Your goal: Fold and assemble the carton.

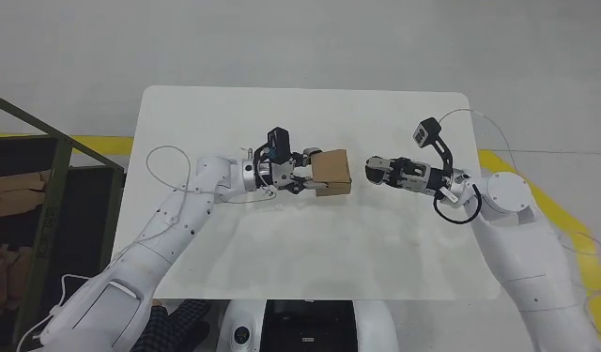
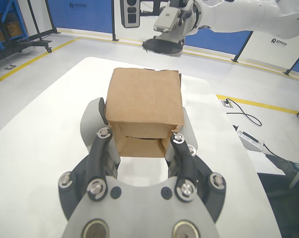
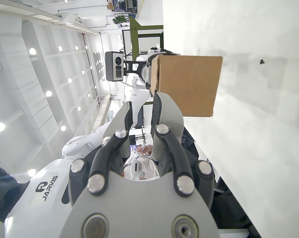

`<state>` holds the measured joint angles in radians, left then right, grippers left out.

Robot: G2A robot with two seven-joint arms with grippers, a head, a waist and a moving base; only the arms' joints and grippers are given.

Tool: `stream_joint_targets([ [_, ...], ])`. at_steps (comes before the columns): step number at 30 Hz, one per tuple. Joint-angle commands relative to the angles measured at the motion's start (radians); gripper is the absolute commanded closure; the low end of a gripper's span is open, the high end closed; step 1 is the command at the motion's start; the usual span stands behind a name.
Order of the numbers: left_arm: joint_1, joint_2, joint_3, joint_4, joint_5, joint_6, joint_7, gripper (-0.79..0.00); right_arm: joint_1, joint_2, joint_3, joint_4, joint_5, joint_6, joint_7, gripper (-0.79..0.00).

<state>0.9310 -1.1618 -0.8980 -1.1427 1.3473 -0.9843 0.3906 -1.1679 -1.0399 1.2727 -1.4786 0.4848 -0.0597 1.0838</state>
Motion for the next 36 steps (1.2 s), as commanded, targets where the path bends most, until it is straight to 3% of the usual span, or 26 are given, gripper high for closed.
stream_joint_targets([
  [1, -0.006, -0.004, 0.014, 0.014, 0.019, 0.016, -0.002, -0.351, -0.007, 0.001, 0.005, -0.003, 0.003, -0.002, 0.002, -0.108],
  [13, -0.065, -0.040, 0.098, 0.145, 0.123, 0.111, 0.037, -0.366, -0.052, 0.003, 0.012, -0.007, 0.034, -0.037, -0.003, -0.092],
  [25, -0.110, -0.071, 0.145, 0.263, 0.140, 0.131, 0.070, -0.391, -0.061, 0.000, 0.003, 0.015, 0.052, -0.059, 0.000, -0.086],
  [26, -0.112, -0.072, 0.147, 0.270, 0.139, 0.131, 0.073, -0.425, -0.062, 0.000, 0.003, 0.017, 0.052, -0.061, 0.001, -0.086],
  [29, -0.118, -0.076, 0.152, 0.285, 0.145, 0.131, 0.080, -0.785, -0.063, 0.000, 0.004, 0.022, 0.055, -0.064, 0.001, -0.086],
  [36, -0.118, -0.068, 0.136, 0.284, 0.156, 0.118, 0.146, -0.785, -0.077, 0.001, 0.009, 0.029, 0.067, -0.076, 0.001, -0.089],
])
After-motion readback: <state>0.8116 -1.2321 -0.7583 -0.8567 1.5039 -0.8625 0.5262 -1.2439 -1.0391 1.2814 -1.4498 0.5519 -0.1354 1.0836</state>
